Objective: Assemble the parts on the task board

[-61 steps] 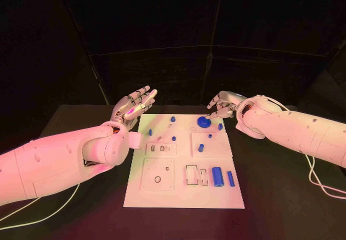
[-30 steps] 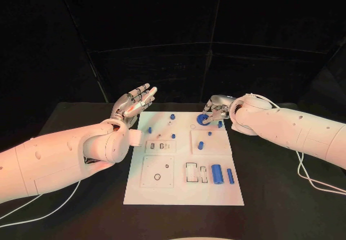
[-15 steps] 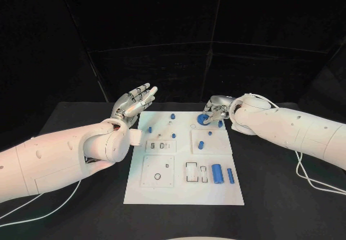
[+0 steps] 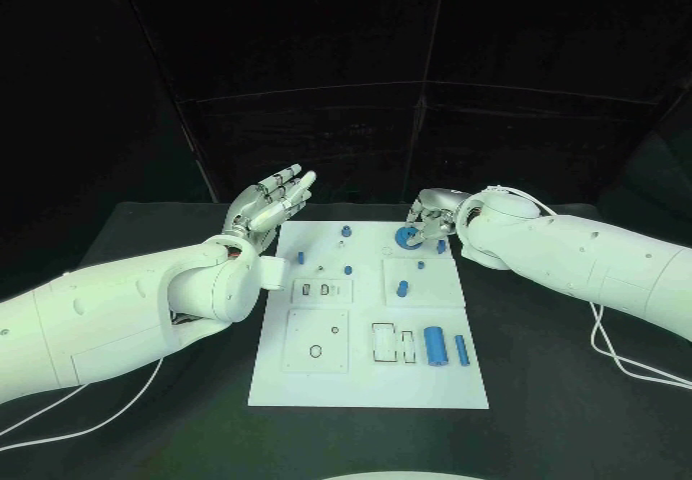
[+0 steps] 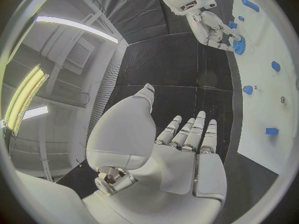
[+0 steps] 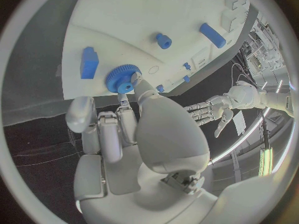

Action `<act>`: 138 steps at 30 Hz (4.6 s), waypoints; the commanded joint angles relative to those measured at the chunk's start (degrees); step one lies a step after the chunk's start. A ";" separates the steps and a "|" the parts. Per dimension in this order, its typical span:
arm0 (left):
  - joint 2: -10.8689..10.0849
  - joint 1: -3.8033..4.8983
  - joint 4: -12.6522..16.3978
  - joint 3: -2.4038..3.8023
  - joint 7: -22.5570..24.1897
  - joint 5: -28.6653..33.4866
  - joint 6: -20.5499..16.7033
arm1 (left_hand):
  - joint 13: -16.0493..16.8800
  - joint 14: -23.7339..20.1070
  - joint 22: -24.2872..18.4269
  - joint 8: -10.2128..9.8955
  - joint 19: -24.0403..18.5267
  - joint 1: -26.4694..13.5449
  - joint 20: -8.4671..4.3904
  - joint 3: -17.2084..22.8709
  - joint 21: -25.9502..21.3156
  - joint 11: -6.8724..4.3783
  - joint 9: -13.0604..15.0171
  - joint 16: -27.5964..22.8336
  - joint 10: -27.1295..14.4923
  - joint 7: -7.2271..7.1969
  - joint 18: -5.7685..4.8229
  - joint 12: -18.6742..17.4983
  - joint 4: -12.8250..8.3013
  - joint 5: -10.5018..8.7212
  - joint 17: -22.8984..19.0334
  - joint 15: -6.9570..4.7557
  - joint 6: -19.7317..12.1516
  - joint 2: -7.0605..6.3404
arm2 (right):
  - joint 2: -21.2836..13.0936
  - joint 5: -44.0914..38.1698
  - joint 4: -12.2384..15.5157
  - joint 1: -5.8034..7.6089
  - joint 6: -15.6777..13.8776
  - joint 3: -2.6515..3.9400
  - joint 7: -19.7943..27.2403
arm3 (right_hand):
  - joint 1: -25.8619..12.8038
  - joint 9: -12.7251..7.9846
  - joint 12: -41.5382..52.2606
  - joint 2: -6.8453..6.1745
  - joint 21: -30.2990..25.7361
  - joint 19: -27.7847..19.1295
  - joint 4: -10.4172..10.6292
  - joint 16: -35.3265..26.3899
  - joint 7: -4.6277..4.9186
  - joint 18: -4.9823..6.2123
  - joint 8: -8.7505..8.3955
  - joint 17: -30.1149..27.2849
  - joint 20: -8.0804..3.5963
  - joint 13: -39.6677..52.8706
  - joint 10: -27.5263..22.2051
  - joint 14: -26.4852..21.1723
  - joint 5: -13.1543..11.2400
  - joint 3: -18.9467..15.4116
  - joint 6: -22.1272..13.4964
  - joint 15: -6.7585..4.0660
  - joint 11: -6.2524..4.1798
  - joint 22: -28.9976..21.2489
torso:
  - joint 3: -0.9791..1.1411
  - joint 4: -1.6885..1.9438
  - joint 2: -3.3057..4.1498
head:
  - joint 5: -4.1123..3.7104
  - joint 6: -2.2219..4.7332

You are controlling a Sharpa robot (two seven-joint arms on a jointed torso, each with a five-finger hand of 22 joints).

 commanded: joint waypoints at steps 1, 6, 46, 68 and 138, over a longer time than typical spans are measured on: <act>-0.01 0.08 0.08 0.06 0.27 -0.51 0.70 | 0.08 0.49 0.05 0.20 0.25 0.06 -0.05 0.28 0.33 0.21 0.08 0.35 0.00 6.75 0.59 0.23 -0.11 0.24 0.09 -0.03 0.50 0.58 | -0.28 -2.64 0.74 -0.21 -3.47 -0.17 0.67 | 1.40 0.64 0.79 0.88 0.82 1.18 -0.55 0.22 -1.29 -1.38 1.21 11.94 -0.11 4.58 1.06 5.22 0.89 1.23 2.67 -0.60 -0.29 1.51 | 0.03 -0.08 -0.05 | 0.08 0.02; -0.09 0.08 0.11 0.06 0.24 -0.51 0.71 | 0.08 0.49 0.05 0.20 0.25 0.06 -0.05 0.28 0.33 0.21 0.08 0.35 0.00 6.75 0.59 0.23 -0.11 0.24 0.09 -0.03 0.50 0.58 | -1.02 -2.97 3.29 -0.23 -7.47 -0.16 1.45 | 0.67 0.59 1.49 0.53 1.50 1.91 -0.99 0.23 -1.62 -1.63 1.16 12.00 -0.48 5.46 1.78 5.23 2.53 2.54 3.55 -0.93 -0.59 2.73 | 0.01 -0.03 -0.04 | 0.10 0.11; 0.34 0.11 0.23 0.07 0.01 -0.67 0.73 | 0.08 0.57 0.06 0.20 0.32 0.08 -0.06 0.25 0.36 0.24 0.08 0.36 -0.01 6.79 0.57 0.23 -0.12 0.24 0.10 0.00 0.51 0.64 | 10.78 -9.28 4.43 -0.83 -9.55 -0.12 -2.59 | -3.07 0.06 1.27 -1.15 2.04 2.41 -0.55 0.36 -1.48 -1.84 -0.21 12.46 -0.61 5.49 1.77 5.33 1.62 4.56 3.39 -0.93 -0.51 3.72 | 0.05 0.02 0.04 | 1.10 -0.25; 0.37 0.12 0.27 0.07 -0.09 -0.79 0.76 | 0.08 0.57 0.06 0.20 0.32 0.08 -0.06 0.25 0.36 0.24 0.08 0.36 -0.01 6.79 0.57 0.23 -0.12 0.24 0.10 0.00 0.51 0.64 | 12.04 -10.14 2.34 -1.30 -5.29 -0.21 -4.14 | -6.15 -0.50 -0.96 -4.08 1.86 2.07 0.39 0.37 0.05 -1.80 -3.68 12.49 0.44 3.40 -0.25 5.33 0.91 4.31 -0.67 0.26 0.88 3.43 | 0.14 -0.08 0.02 | 1.18 -0.54; -0.40 0.11 -0.44 0.05 -0.50 -0.80 1.72 | 0.17 4.07 0.28 0.33 1.58 0.46 -0.05 -0.08 0.81 0.66 0.18 1.07 0.89 7.21 0.17 0.33 -0.33 0.24 0.57 0.45 1.51 1.31 | -12.51 17.67 15.55 -1.30 -15.48 -0.34 14.97 | -5.86 -0.30 -1.11 -4.93 2.08 1.95 3.58 0.49 0.86 -1.81 -4.13 12.95 1.43 3.49 -0.84 5.39 4.28 1.96 -3.51 1.13 1.73 3.61 | 0.47 -1.53 -0.83 | 0.47 0.49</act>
